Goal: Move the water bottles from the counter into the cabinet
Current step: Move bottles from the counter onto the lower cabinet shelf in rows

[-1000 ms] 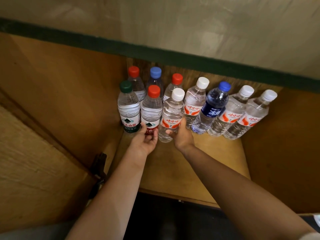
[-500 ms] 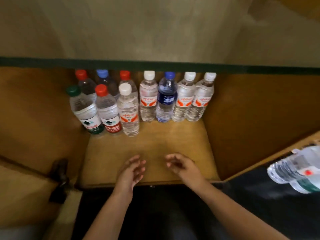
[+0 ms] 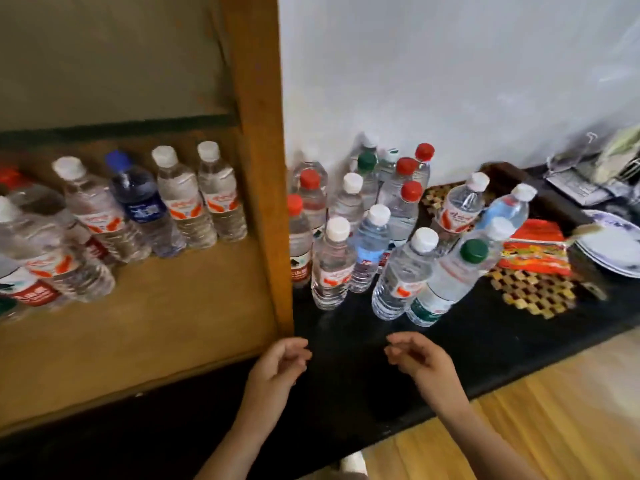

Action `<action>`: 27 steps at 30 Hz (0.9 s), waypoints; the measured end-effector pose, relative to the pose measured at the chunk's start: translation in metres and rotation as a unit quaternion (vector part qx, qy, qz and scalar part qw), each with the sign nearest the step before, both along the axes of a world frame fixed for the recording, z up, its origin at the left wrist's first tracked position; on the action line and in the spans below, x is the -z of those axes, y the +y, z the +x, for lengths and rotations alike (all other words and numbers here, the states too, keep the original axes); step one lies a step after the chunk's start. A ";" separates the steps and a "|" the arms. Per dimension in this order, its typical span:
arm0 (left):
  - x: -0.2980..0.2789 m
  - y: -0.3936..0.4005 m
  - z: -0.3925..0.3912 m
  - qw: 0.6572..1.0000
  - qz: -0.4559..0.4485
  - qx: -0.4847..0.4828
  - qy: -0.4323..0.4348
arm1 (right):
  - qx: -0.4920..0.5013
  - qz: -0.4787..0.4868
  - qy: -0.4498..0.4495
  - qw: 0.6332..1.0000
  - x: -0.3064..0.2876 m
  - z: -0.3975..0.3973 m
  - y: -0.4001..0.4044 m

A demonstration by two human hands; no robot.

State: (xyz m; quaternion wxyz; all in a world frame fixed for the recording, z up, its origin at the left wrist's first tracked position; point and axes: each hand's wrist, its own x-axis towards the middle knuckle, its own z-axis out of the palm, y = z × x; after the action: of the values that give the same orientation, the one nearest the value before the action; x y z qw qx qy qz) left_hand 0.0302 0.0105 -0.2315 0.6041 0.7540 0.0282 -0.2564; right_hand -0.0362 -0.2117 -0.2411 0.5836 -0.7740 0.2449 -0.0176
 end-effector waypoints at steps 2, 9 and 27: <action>0.001 -0.027 0.003 0.999 -0.003 -0.014 -0.035 | 0.040 -0.013 -0.006 0.999 0.004 -0.005 -0.027; -0.003 -0.096 0.038 0.988 0.011 -0.108 -0.105 | 0.129 -0.051 -0.032 0.990 0.003 0.002 -0.091; -0.014 -0.114 0.078 0.975 0.006 -0.161 -0.153 | 0.087 -0.057 -0.114 0.988 0.006 0.040 -0.103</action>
State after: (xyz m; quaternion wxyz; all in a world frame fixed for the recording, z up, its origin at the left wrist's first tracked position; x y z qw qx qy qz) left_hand 0.1084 -0.1033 -0.2171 0.6303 0.7733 0.0580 -0.0375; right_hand 0.0036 -0.3147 -0.2469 0.5588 -0.7747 0.2422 -0.1702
